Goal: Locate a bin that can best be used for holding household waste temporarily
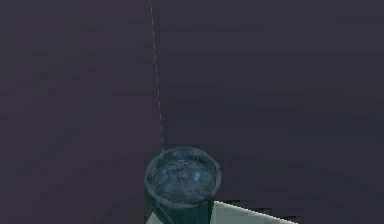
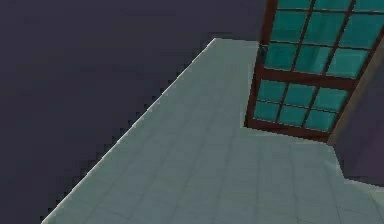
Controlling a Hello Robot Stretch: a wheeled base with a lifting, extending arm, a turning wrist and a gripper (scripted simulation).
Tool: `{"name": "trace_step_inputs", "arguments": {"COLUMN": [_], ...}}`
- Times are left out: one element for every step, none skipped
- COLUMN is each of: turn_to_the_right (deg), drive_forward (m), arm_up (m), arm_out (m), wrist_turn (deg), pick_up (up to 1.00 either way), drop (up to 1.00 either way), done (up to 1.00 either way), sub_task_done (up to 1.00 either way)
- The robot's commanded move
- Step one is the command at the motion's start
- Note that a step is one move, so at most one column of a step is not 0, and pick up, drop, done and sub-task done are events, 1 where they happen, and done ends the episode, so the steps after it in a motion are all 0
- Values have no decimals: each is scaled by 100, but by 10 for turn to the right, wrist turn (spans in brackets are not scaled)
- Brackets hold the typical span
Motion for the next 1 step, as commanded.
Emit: {"name": "trace_step_inputs", "arguments": {"turn_to_the_right": [0], "drive_forward": [0], "arm_up": [0], "arm_out": [0], "wrist_turn": [0], "pick_up": [0], "drop": [0], "done": [100], "sub_task_done": [0]}}
